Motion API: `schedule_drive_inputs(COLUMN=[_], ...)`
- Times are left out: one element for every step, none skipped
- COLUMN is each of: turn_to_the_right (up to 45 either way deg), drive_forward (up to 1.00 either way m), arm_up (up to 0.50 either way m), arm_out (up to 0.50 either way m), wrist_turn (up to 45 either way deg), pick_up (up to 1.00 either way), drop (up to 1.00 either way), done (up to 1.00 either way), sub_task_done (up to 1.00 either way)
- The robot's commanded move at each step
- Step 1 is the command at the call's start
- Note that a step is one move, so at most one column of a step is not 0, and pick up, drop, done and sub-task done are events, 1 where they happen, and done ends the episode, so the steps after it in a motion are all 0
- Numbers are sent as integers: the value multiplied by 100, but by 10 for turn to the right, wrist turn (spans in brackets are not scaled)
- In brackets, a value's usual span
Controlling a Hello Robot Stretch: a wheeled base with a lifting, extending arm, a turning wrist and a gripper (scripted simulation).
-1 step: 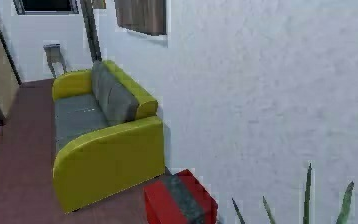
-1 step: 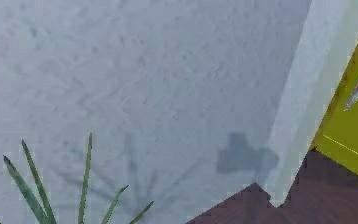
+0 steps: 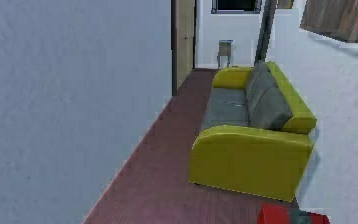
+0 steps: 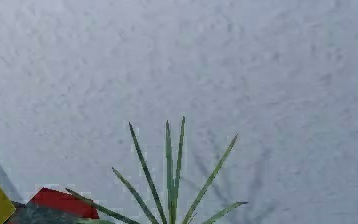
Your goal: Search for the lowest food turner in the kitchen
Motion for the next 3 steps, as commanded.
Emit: schedule_drive_inputs(turn_to_the_right=[-450,-300,0], drive_forward=[0,0,40], arm_up=[0,0,0], arm_out=[0,0,0], wrist_turn=[0,0,0], pick_up=[0,0,0], drop=[0,0,0], done=[0,0,0], sub_task_done=[0,0,0])
